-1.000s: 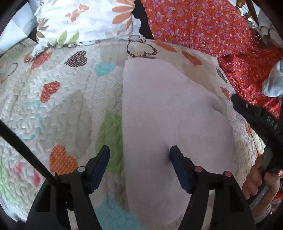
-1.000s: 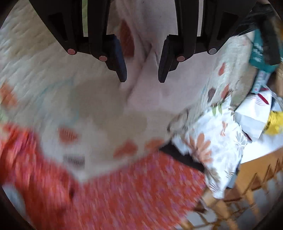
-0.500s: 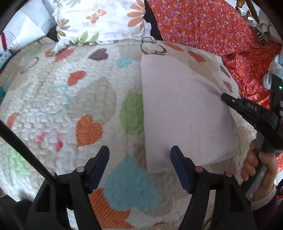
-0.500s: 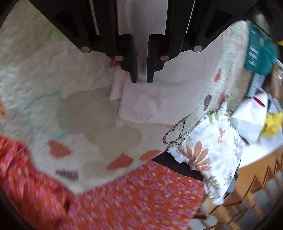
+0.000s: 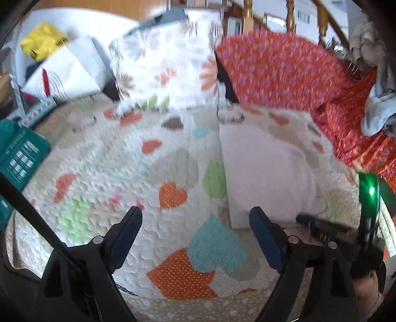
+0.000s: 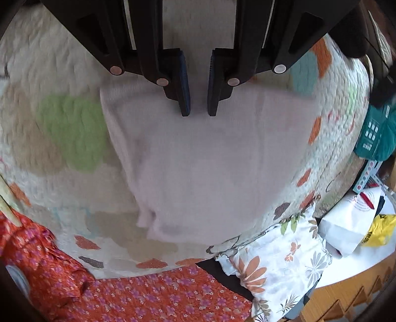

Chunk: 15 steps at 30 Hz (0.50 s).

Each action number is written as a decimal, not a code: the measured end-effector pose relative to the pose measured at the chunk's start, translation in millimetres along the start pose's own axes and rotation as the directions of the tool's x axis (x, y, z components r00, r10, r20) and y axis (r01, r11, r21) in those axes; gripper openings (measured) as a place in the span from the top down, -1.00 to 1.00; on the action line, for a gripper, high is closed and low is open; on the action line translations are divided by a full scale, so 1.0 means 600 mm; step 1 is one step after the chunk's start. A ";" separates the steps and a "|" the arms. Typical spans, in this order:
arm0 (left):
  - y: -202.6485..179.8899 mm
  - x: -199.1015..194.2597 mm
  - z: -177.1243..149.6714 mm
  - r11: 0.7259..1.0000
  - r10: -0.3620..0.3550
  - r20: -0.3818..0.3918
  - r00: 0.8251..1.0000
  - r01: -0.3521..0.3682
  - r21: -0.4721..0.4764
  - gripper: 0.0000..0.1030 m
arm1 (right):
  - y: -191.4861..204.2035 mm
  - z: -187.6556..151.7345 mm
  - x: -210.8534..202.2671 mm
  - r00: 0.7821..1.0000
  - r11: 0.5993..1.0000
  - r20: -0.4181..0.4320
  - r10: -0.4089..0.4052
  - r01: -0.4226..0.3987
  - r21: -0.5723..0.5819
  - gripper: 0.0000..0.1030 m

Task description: Fold small clothes

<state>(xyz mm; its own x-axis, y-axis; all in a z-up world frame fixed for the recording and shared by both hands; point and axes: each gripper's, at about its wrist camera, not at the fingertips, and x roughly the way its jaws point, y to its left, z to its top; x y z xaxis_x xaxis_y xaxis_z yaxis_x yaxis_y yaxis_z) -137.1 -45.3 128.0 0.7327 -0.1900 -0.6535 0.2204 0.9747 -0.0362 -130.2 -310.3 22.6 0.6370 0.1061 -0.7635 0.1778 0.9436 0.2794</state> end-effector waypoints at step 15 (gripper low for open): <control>-0.026 0.017 -0.040 1.000 -0.029 -0.080 0.996 0.030 0.005 -0.92 | 0.000 -0.055 -0.093 0.980 0.987 0.123 -0.158 0.161 -0.021 -0.15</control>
<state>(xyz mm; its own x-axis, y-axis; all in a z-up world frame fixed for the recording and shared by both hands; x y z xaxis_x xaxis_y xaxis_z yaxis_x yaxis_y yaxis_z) -148.5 -59.7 103.8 0.6717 -0.2084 -0.7109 0.2456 0.9680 -0.0517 -190.3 -305.8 46.0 0.6882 -0.0833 -0.7208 0.2628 0.9546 0.1406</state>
